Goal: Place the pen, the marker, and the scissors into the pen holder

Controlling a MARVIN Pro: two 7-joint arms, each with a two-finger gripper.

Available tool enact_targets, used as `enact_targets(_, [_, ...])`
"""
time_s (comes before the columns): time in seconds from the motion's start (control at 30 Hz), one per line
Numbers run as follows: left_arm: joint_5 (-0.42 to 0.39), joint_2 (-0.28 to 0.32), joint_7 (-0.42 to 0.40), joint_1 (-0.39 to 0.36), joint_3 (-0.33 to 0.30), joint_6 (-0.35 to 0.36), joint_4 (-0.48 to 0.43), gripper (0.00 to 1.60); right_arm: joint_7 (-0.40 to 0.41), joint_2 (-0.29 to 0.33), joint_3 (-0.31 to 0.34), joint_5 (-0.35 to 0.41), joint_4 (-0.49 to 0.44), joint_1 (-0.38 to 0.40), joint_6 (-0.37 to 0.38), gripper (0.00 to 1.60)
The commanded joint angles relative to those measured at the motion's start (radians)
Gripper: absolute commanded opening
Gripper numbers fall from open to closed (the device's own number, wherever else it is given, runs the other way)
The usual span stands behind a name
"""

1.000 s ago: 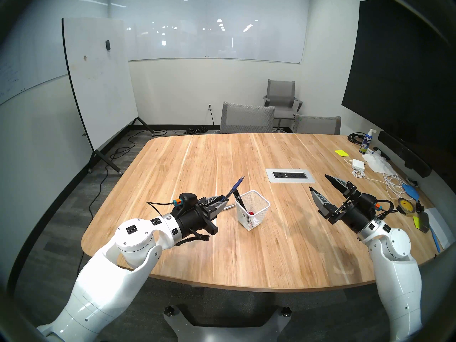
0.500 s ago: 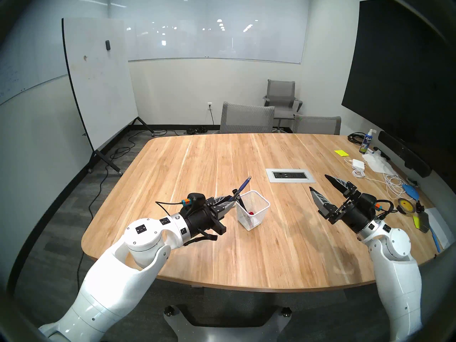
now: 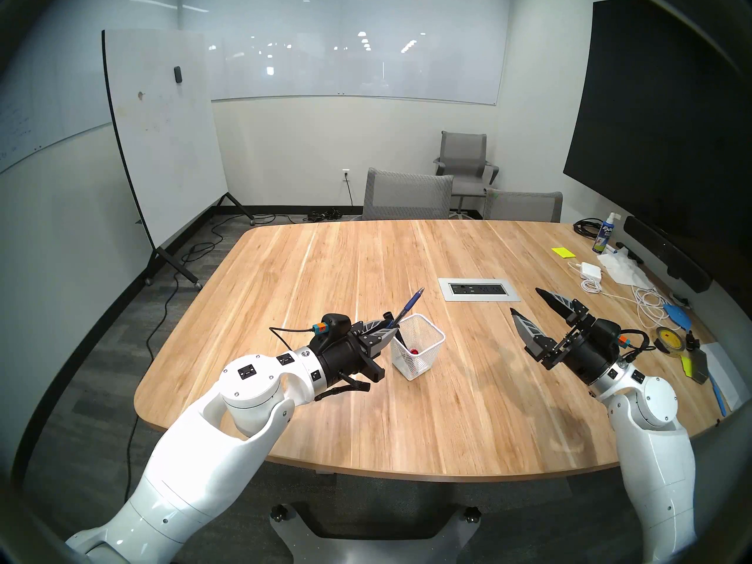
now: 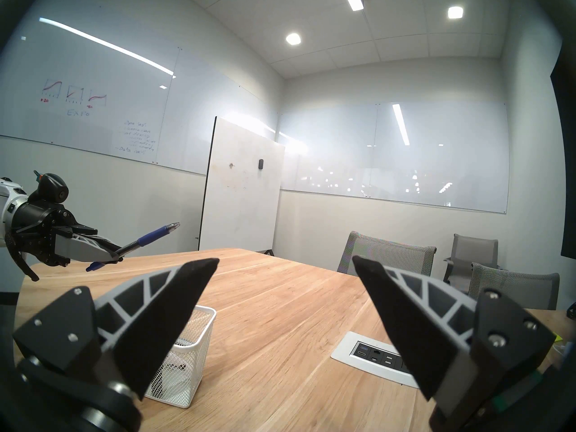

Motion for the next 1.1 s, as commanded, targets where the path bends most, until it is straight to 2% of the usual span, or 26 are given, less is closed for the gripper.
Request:
enact_targets(0.0, [-0.003,-0.021,0.000,-0.035,0.008,0.001,-0.007,0.00,0.000,-0.001,0.002,0.004,-0.014,0.008,-0.004,1.60])
enact_targets(0.63, [0.005,-0.019,0.021,-0.042,0.053,-0.008,-0.016,0.00,0.008,0.005,0.003,-0.002,-0.008,0.013,-0.018,1.60])
enact_targets(0.77, [0.002,-0.018,0.023,-0.043,0.052,-0.012,-0.018,0.00,-0.015,0.009,0.018,0.002,-0.008,0.026,0.005,1.60])
enact_targets(1.07, [0.003,-0.016,0.017,-0.044,0.055,-0.018,-0.013,0.00,0.005,0.026,0.020,0.012,-0.001,0.034,0.016,1.60])
